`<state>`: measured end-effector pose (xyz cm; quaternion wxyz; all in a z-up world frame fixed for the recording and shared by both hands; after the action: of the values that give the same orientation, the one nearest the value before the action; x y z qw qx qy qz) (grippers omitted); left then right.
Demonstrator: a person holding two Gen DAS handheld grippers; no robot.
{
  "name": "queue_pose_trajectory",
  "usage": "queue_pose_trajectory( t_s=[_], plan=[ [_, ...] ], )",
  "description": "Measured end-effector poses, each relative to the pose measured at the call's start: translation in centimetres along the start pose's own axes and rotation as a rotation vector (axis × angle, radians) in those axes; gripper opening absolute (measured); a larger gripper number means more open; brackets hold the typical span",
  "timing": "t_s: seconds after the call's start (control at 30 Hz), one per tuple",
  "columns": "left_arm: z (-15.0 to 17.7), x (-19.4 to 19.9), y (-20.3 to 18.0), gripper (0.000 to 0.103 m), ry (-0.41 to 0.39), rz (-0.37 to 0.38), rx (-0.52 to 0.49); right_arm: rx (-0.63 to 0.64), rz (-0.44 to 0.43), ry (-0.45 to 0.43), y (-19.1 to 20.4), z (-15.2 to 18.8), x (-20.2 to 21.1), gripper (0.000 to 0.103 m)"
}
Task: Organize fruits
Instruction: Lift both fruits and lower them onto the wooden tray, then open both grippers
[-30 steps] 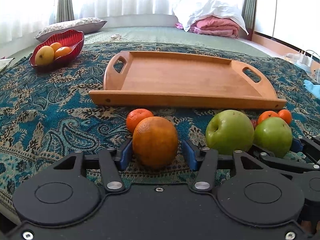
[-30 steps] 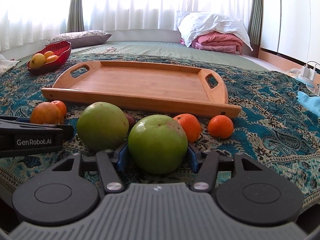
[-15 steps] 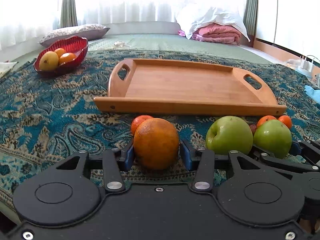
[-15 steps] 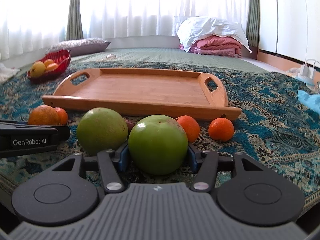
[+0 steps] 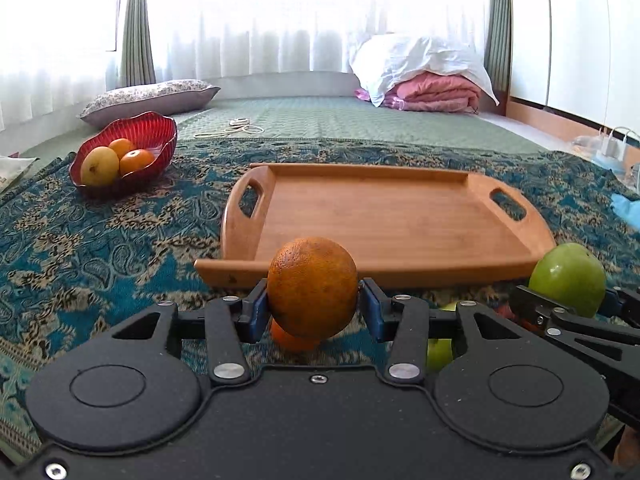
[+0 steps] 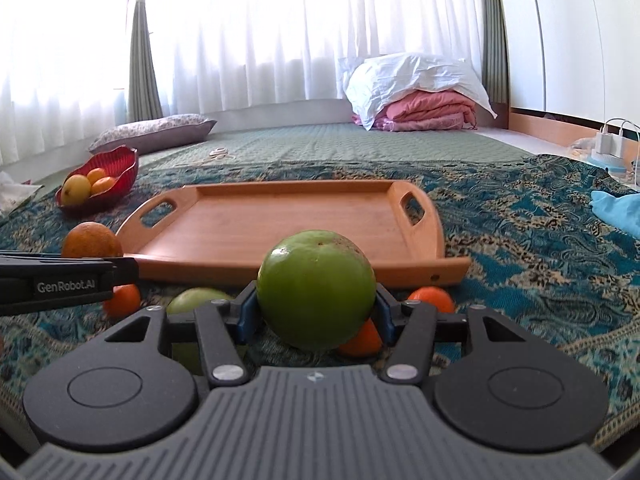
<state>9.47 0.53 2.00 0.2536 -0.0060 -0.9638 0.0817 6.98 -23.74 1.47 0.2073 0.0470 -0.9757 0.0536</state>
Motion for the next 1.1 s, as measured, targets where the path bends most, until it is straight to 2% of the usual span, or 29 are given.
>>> queue_pose_trajectory(
  t_s=[0.2,0.47,0.6,0.77,1.1],
  plan=[
    [-1.6,-1.9,0.1,0.044,0.035,0.009,0.022,-0.002,0.002,0.007,-1.1,-1.0,-1.5,0.059],
    [-3.8,-5.2,0.2,0.044,0.063,0.007,0.044,-0.012,-0.005,0.037,-2.8,-3.5,-5.2,0.059],
    [-4.5,-7.1,-0.1,0.044,0.102,0.015,0.054,-0.018,-0.02,0.068,-3.6,-4.4,-7.1,0.059],
    [-5.2,-9.7,-0.6,0.044,0.163,0.023,0.05,-0.038,-0.042,0.115,-4.7,-4.9,-9.4,0.059],
    [-5.4,-13.5,-1.4,0.044,0.222,0.02,0.041,-0.065,-0.056,0.2,-5.9,-4.5,-13.0,0.059]
  ],
)
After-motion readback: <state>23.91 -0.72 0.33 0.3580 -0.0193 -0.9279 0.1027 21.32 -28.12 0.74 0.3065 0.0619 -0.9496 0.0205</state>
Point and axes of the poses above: each gripper's, at about its wrist camera, not at the fingertips, and x roughly against the way its jaws point, y to its left, z to its underside, the point moved 5 cm from there along -x, roughly the way its jaws point, and after that the axes turned 10 degrees about x, right-handed, at the moved point
